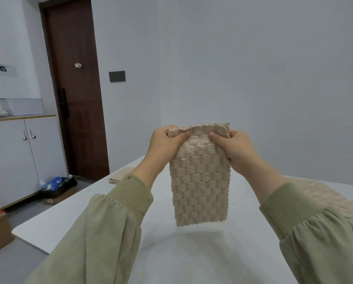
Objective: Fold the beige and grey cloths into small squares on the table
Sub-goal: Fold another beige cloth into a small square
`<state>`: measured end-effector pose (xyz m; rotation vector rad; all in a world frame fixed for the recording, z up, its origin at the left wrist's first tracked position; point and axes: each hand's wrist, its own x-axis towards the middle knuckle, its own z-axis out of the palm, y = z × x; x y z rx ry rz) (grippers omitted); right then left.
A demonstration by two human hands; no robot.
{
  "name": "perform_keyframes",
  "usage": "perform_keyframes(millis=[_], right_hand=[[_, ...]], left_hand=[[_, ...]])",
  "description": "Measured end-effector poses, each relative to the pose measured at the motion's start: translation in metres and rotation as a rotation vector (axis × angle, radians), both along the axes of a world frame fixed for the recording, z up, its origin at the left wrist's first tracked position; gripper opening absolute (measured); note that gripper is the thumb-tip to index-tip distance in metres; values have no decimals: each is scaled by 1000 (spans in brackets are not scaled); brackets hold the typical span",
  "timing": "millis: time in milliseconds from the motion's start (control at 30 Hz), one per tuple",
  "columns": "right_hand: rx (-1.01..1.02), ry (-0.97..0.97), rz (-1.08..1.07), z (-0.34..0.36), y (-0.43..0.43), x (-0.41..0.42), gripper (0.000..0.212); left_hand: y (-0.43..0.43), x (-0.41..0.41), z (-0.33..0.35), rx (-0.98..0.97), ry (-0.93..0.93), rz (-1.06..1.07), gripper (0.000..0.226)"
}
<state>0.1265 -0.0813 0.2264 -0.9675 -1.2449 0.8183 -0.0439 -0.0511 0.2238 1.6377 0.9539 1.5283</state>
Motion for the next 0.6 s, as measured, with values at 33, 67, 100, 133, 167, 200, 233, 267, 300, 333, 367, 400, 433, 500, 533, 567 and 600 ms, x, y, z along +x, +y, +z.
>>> perform_keyframes(millis=[33, 67, 100, 133, 167, 200, 233, 267, 300, 333, 367, 400, 433, 500, 533, 567, 600], right_hand=[[7, -7, -1, 0, 1, 1, 8], [3, -14, 1, 0, 1, 2, 9], [-6, -19, 5, 0, 1, 3, 11], [-24, -27, 9, 0, 0, 5, 12], [-45, -33, 12, -2, -1, 7, 14], [-69, -38, 13, -3, 0, 10, 15], [-99, -48, 9, -5, 0, 13, 16], [-130, -71, 5, -8, 0, 16, 18], [-156, -108, 1, -11, 0, 19, 20], [-182, -146, -5, -15, 2, 22, 22], [-216, -190, -16, -20, 3, 26, 24], [-251, -229, -22, -26, 6, 29, 25], [-284, -254, -31, -36, 12, 33, 26], [-344, -303, -70, -63, 29, 42, 30], [-389, -344, -102, -80, 38, 45, 32], [-421, -386, -134, -95, 45, 48, 31], [-445, -416, -159, -111, 52, 50, 30]], left_hand=[[0, 0, 0, -16, -8, -9, 20], [0, 1, 1, -31, -16, -23, 22], [0, 1, 1, -56, -27, -45, 26], [0, 1, 1, -92, -41, -79, 28], [-1, 2, 0, -144, -58, -123, 28], [-1, 2, -1, -199, -70, -173, 28], [-1, 3, -4, -256, -84, -221, 29], [1, 5, -8, -296, -91, -249, 30], [5, 7, -13, -333, -96, -267, 32], [9, 9, -19, -356, -86, -265, 33], [15, 11, -26, -379, -69, -259, 34], [20, 13, -35, -395, -42, -242, 34], [27, 16, -46, -417, -14, -231, 33], [42, 20, -74, -473, 54, -206, 27], [50, 22, -91, -507, 93, -198, 23], [58, 23, -108, -544, 123, -190, 20], [64, 24, -124, -569, 153, -174, 12]])
